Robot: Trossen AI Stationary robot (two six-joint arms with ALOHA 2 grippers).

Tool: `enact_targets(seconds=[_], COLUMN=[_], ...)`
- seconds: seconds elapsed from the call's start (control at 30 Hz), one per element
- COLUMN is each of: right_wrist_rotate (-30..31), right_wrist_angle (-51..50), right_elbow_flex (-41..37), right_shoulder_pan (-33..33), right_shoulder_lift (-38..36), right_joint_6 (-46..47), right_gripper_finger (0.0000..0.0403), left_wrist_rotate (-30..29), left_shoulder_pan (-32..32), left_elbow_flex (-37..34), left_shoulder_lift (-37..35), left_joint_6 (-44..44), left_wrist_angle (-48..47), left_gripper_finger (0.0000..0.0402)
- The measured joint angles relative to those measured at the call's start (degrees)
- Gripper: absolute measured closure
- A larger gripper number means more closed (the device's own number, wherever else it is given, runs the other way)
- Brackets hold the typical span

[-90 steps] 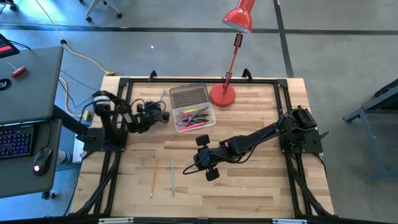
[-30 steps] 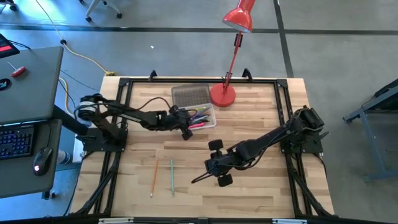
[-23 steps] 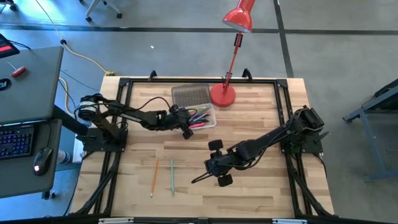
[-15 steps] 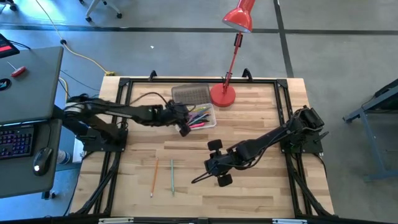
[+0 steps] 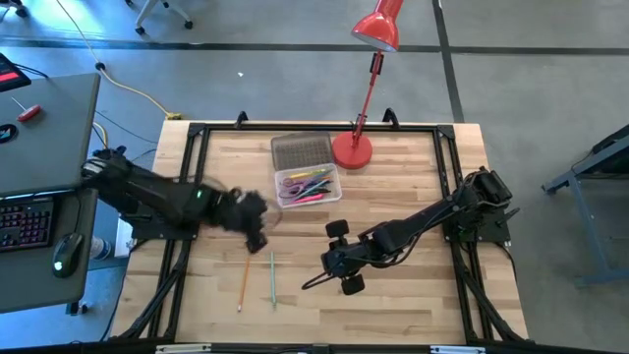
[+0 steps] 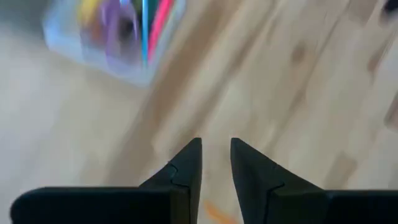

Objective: Pick & place school supplies into a supply box
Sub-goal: Put the orange pencil into the black supply box

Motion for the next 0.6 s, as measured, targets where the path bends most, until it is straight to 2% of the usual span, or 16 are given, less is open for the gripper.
enact_targets(seconds=[0.07,0.2,0.33,0.47,0.6], right_wrist_rotate=[0.0,0.0,0.0,0.3,0.2], right_wrist_angle=[0.3,0.8,1.3,1.3,1.6], right_elbow_flex=[0.0,0.0,0.0,0.0,0.0], right_shoulder_pan=[-0.1,-0.3,-0.6,-1.1,-2.0], right_shoulder_lift=[0.0,0.0,0.0,0.0,0.0], right_joint_6=[-0.3,-2.3,-3.7,-4.8,-5.5], right_gripper_finger=[0.0309,0.0309,0.0309,0.0309,0.0309], left_wrist_rotate=[0.0,-0.2,-2.3,-1.5,-1.4], left_shoulder_pan=[-5.9,-17.5,-27.0,-32.2,-32.6], left_elbow_flex=[-1.0,-3.0,-3.4,-3.4,-3.4], left_shoulder_lift=[0.5,2.2,8.0,15.3,21.9], left_joint_6=[-9.8,-30.7,-48.1,-60.2,-65.9], left_wrist_angle=[-1.7,1.0,2.9,3.4,3.5], left_gripper_finger=[0.0283,0.0284,0.0292,0.0299,0.0300])
